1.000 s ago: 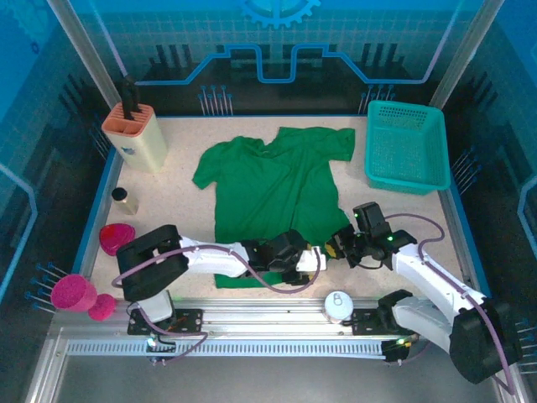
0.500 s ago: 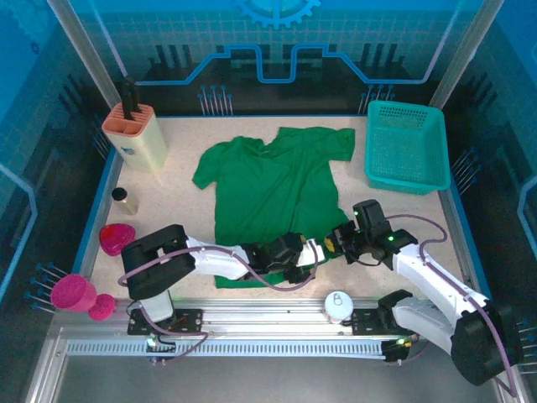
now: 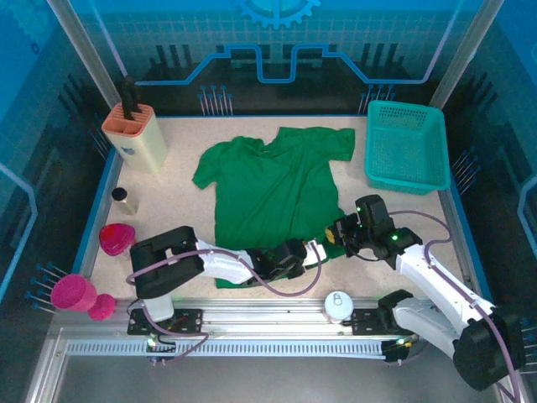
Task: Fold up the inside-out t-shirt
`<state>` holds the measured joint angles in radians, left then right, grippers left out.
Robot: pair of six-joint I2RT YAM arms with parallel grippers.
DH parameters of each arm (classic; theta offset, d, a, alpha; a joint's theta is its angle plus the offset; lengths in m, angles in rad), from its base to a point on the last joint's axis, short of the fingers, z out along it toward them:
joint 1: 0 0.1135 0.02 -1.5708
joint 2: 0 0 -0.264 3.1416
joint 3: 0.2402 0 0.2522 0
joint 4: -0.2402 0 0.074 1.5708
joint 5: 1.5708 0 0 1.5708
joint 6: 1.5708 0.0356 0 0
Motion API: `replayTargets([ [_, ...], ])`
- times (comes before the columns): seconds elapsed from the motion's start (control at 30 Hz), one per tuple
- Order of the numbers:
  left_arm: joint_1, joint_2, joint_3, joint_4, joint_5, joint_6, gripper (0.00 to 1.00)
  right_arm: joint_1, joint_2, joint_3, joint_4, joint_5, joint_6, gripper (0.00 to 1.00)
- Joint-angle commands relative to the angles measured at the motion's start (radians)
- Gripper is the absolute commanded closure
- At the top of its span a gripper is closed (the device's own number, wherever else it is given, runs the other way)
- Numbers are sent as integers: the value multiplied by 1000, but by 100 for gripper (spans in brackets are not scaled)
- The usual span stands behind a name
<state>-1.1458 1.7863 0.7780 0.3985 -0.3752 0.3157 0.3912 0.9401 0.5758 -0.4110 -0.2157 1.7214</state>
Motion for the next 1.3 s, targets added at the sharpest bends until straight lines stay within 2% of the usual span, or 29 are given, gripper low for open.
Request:
replayTargets([
  [0.0, -3, -75, -44, 12, -57, 9, 79, 17, -14, 9, -26, 40, 21, 100],
  [0.17, 24, -181, -67, -93, 18, -25, 100, 11, 3, -9, -6, 67, -14, 100],
  [0.33, 90, -301, -124, -115, 139, -55, 100, 9, 46, -47, 107, 27, -54, 99],
  [0.43, 140, -351, -116, -180, 297, -77, 100, 8, 82, -59, 189, 13, -124, 85],
  [0.5, 181, -372, -78, -250, 391, -142, 100, 8, 114, -77, 389, -15, -319, 66],
  [0.53, 199, -382, -63, -265, 435, -163, 100, 8, 128, -103, 552, -64, -450, 56],
  [0.57, 211, -392, -54, -267, 460, -181, 100, 8, 134, -132, 668, -115, -549, 51],
  [0.63, 232, -413, -35, -266, 474, -206, 100, 28, 111, -181, 819, -161, -709, 50],
  [0.7, 253, -428, -2, -281, 479, -211, 100, 82, 55, -234, 884, -174, -902, 49],
  [0.77, 266, -432, 40, -303, 481, -199, 100, 222, -7, -281, 862, -155, -1216, 48],
  [0.87, 277, -419, 116, -366, 503, -173, 100, 435, -10, -312, 805, -22, -1452, 42],
  [0.93, 281, -411, 162, -407, 519, -166, 100, 511, 58, -341, 903, 11, -1527, 41],
  [0.97, 281, -409, 182, -423, 528, -164, 100, 542, 114, -357, 987, 70, -1553, 41],
  [1.1, 289, -412, 254, -481, 533, -173, 100, 575, 386, -320, 1263, 163, -1602, 35],
  [1.23, 294, -430, 339, -545, 550, -174, 100, 597, 728, -316, 1827, 284, -1620, 30],
  [1.27, 295, -434, 359, -563, 553, -173, 100, 597, 770, -277, 1821, 323, -1634, 26],
])
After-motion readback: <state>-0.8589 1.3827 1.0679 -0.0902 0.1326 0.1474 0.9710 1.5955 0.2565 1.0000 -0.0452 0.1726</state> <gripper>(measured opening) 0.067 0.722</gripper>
